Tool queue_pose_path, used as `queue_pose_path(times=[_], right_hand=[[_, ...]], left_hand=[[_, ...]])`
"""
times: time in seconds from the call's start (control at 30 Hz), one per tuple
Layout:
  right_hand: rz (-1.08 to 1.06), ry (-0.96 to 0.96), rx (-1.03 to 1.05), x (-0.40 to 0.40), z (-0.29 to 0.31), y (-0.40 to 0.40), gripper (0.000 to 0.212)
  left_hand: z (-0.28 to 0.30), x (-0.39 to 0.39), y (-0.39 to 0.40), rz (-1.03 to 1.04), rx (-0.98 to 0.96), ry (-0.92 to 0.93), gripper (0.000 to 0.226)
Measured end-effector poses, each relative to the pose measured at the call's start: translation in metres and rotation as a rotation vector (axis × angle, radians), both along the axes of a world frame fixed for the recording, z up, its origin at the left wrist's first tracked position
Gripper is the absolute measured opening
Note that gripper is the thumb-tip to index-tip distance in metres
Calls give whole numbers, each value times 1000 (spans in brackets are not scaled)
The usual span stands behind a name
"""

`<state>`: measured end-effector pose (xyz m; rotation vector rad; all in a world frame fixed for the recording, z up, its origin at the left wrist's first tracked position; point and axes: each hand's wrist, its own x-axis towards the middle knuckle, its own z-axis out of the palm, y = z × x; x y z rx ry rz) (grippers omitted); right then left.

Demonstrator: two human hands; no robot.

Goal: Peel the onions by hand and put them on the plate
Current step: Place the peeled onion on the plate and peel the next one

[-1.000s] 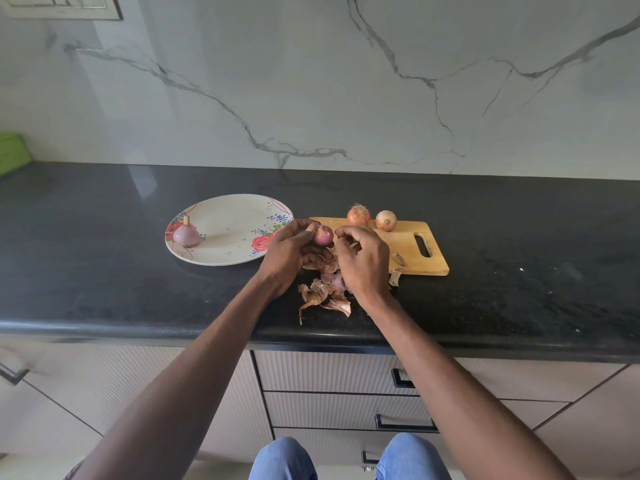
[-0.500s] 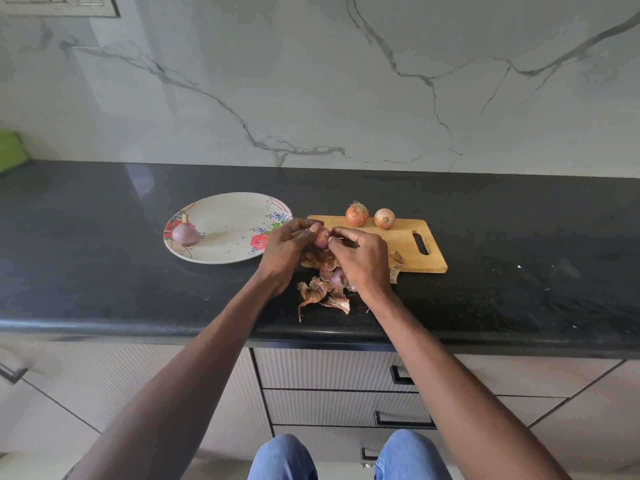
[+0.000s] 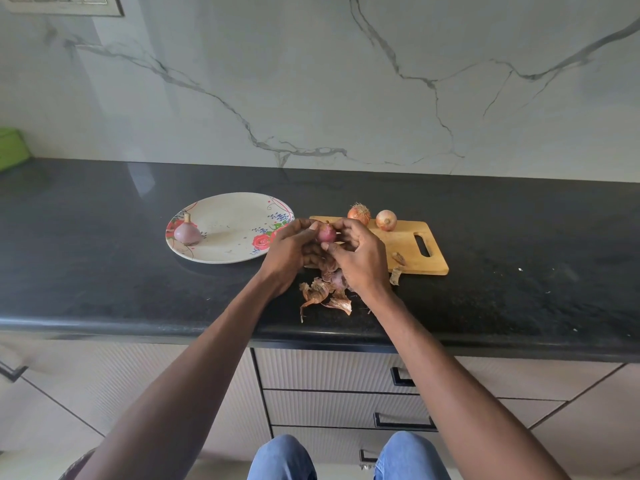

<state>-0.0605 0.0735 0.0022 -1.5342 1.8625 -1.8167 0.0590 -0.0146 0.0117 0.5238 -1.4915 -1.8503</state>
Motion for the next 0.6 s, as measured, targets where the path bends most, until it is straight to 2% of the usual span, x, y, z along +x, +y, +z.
queue_pose_path(times=[0.17,0.33,0.43,0.5,0.6], right_hand=[[-47,242,-97,0,-4,0,24],[-61,344,-117,-2,-6,-1,27],[-28,311,-111,-1,-4,-1,26],[0,205,-98,0,-2,0,20],[-79,112,-44,-1,-1,0,19]], left_hand=[[0,1,0,-5,-22,-11,21],[-2,0,-1,28,-28,-32,24],[-2,0,-2,54,-42,-47,26],[-2,1,-1,68,-46,-40,26],[-1,1,0,76,-58,-41,19]])
